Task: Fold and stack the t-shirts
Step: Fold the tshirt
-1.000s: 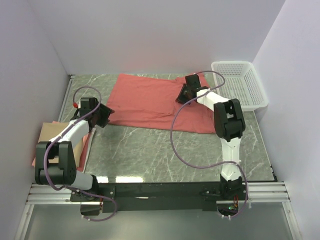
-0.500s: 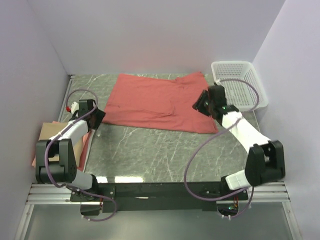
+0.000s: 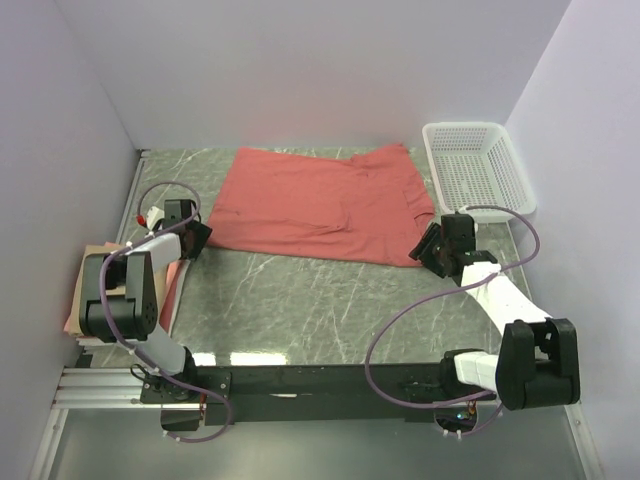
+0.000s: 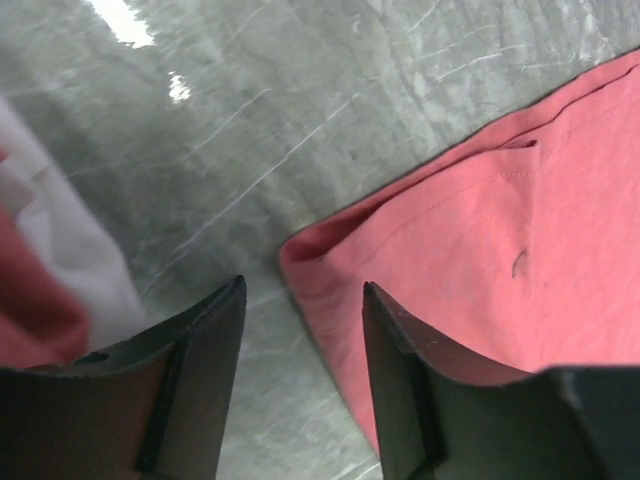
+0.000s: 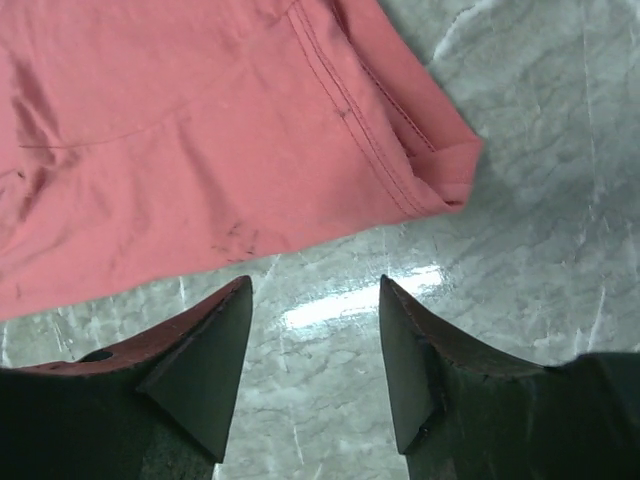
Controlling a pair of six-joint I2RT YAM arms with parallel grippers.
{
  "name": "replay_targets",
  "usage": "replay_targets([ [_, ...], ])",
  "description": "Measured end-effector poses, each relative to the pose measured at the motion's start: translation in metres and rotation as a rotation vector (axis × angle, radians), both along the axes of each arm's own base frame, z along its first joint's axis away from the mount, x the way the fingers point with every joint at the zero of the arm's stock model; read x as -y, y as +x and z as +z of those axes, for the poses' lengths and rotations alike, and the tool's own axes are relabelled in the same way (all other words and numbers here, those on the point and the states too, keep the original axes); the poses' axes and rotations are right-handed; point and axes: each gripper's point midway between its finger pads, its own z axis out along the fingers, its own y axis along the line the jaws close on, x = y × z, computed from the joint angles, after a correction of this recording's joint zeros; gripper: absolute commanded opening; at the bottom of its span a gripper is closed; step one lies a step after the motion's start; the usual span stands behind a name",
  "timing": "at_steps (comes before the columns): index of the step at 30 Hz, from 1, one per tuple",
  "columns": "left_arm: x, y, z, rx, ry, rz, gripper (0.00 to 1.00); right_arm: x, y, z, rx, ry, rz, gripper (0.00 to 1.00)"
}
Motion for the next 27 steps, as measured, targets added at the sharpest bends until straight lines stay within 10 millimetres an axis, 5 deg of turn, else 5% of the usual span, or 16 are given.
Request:
replay_targets([
  [5,-0.001,0.010,-0.001,0.024,-0.011,0.000,0.48,0.002,-0.005,-0.013,-0.025,0.015,-0.004,0.65],
  [13,-0.005,0.010,-0.006,0.017,-0.018,0.013,0.15,0.013,-0.003,-0.023,-0.039,0.022,-0.042,0.67],
  [27,-0.003,0.010,-0.008,0.012,-0.035,0.006,0.01,0.027,0.006,-0.051,-0.114,0.003,-0.109,0.59],
])
